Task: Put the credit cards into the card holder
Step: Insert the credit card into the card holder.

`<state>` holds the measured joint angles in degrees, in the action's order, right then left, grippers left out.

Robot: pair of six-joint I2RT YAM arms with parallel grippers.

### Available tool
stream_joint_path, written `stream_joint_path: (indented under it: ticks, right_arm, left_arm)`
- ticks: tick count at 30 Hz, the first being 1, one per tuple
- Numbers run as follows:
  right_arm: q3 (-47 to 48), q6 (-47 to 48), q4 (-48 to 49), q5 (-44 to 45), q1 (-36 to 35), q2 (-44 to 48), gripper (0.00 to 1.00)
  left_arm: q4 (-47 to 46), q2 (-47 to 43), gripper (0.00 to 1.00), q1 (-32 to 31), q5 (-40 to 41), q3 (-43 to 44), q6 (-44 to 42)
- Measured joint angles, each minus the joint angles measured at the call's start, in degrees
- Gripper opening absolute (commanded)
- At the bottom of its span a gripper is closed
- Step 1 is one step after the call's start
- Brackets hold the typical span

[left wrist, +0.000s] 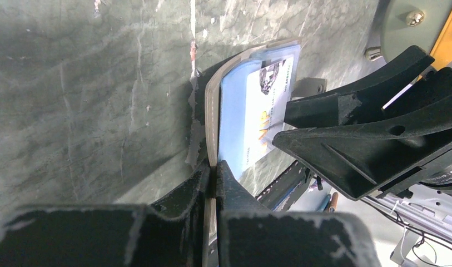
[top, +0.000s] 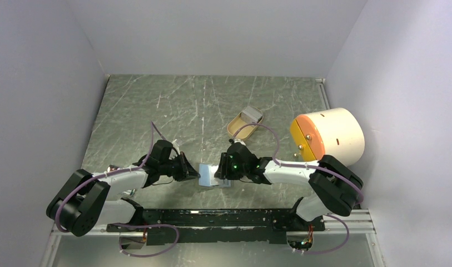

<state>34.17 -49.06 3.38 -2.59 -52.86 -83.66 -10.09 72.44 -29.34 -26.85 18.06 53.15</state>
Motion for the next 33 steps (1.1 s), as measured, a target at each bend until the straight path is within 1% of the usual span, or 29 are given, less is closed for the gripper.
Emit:
stream_joint_path:
  ticks: [9,19,23,25,29,33]
  right_arm:
    - [1.29,0.76,-1.60,0.83,-0.70,-0.57,0.44]
    - [2.80,0.42,0.15,-0.42,-2.73,-3.28,0.43]
    - [2.95,0.33,0.26,-0.44,-3.04,-3.54,0.45]
    - [3.02,0.28,0.24,-0.42,-3.06,-3.56,0.45]
    - [3.02,0.28,0.42,-0.37,-3.10,-3.54,0.45]
    - [3.02,0.28,1.09,-0.81,-3.10,-3.69,0.45]
  left_arm:
    - [-0.04,0.00,0.09,0.00,-0.15,0.00,0.00]
    - [-0.24,0.22,0.09,0.00,-0.22,-0.02,0.00]
    - [-0.24,0.22,0.09,0.00,-0.22,-0.02,0.00]
    - [-0.26,0.22,0.13,0.00,-0.22,-0.02,0.00]
    - [-0.39,0.22,0.15,0.00,-0.35,-0.02,0.00]
    - [-0.92,0.11,0.12,0.00,-1.01,-0.02,0.00]
